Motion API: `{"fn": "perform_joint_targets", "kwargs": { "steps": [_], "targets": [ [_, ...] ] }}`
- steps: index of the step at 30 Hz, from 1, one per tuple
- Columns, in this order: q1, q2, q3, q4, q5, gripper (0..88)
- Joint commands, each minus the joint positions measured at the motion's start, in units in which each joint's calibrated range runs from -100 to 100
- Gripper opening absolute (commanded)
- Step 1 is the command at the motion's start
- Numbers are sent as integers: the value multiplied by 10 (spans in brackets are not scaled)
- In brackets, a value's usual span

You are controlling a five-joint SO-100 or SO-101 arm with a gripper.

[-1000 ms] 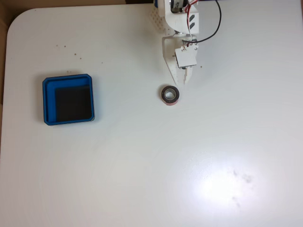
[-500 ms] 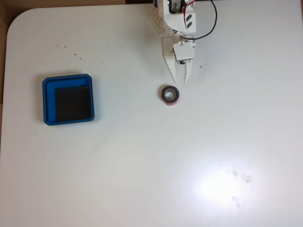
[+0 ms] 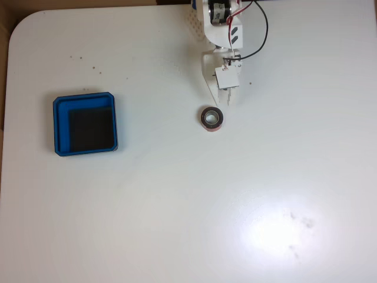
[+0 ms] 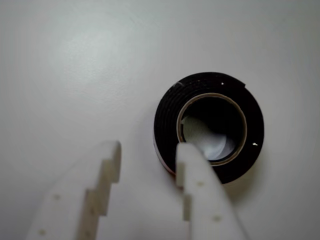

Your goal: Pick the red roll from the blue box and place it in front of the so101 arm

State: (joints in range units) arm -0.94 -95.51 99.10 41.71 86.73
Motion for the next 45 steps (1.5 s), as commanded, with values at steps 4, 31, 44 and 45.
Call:
{"fn": "perform_joint_targets", "kwargs": {
  "steps": [4,31,44,45],
  "targets": [
    [3,-33,8,-10,6,102],
    [2,-32,8,-10,14,11],
    [2,-32,8,-10,14,11],
    [2,-32,8,-10,14,11]
  ]
}}
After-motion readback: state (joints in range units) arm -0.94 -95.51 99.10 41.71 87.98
